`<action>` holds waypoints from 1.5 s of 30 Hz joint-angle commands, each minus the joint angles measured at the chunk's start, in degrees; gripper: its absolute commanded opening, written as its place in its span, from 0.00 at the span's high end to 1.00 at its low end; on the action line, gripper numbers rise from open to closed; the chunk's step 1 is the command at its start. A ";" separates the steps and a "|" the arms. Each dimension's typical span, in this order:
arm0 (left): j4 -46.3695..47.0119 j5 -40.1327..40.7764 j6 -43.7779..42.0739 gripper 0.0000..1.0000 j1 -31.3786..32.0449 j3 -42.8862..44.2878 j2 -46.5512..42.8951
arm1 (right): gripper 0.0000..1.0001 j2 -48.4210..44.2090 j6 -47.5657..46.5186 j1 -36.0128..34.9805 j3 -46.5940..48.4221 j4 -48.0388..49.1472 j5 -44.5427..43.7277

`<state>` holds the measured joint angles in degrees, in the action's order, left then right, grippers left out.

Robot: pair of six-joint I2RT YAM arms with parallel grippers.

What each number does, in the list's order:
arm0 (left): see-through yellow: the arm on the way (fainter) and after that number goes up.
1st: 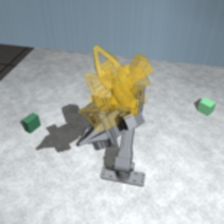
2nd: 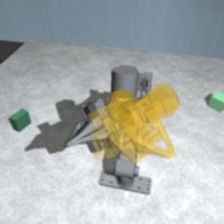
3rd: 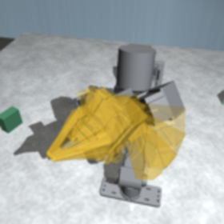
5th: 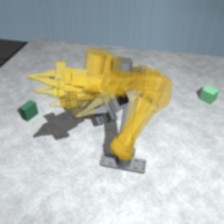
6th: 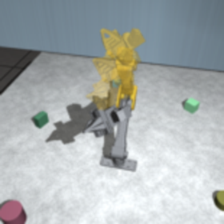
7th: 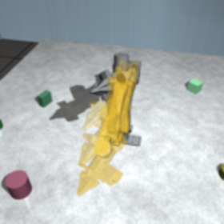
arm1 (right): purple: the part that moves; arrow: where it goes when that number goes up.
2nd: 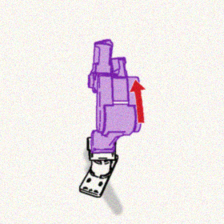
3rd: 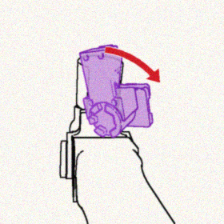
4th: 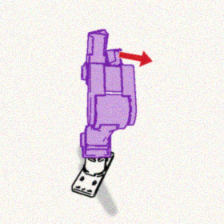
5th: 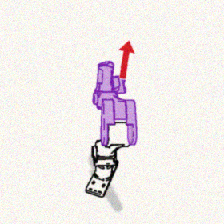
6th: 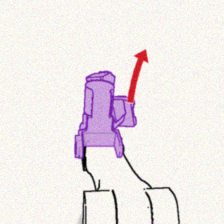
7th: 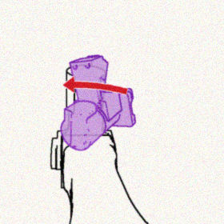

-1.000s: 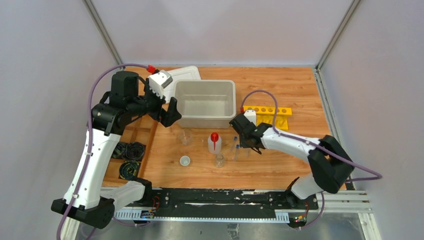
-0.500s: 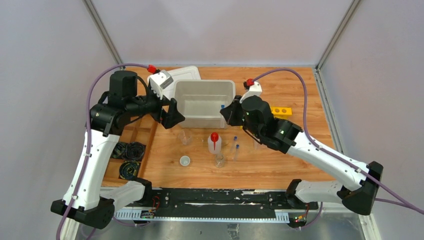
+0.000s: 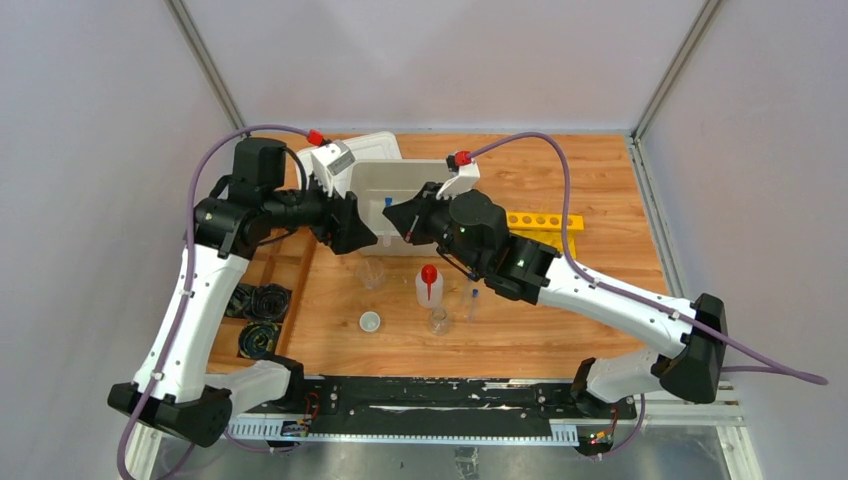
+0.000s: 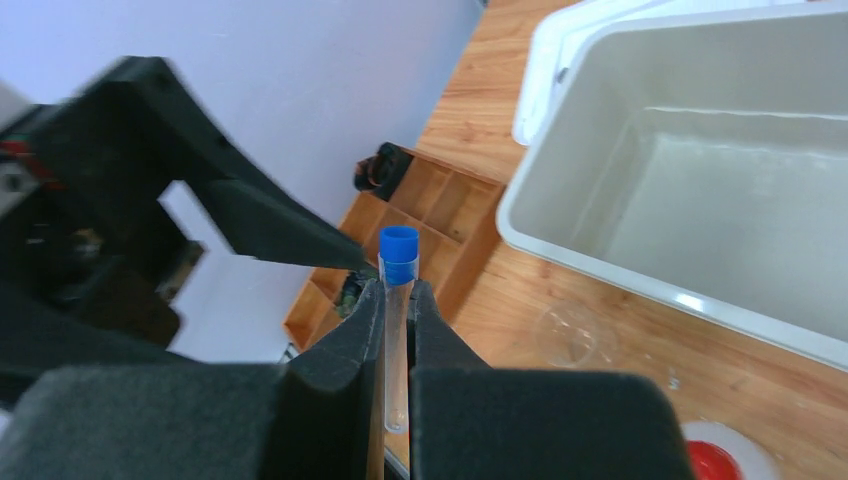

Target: Organize the chemistry lab equipment

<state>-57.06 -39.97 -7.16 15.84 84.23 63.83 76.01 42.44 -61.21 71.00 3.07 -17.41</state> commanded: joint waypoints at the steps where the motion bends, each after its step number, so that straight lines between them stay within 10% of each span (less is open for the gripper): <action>1: 0.20 -4.63 2.01 0.25 -0.15 -0.82 2.48 | 1.00 1.31 1.58 -1.98 3.35 6.86 0.27; 23: 0.19 -9.25 1.07 0.88 -0.10 -2.96 2.99 | 1.00 3.96 2.53 -3.44 3.36 11.22 -1.62; 27: 0.19 -7.65 -0.37 1.00 -0.10 -2.83 2.09 | 0.66 4.50 1.72 -3.23 5.47 6.51 -2.34; 31: 0.19 -6.09 -3.63 1.00 -0.10 -3.09 0.27 | 0.45 7.30 0.56 -1.18 14.53 -9.81 1.88; 45: 0.20 -5.02 -8.49 1.00 0.01 -5.03 -3.27 | 0.52 10.56 -3.07 2.10 24.72 -22.41 19.46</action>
<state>-57.36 -44.71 -14.31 15.57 79.46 61.47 86.26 41.89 -59.31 92.53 -15.88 -1.74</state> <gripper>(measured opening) 0.224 0.492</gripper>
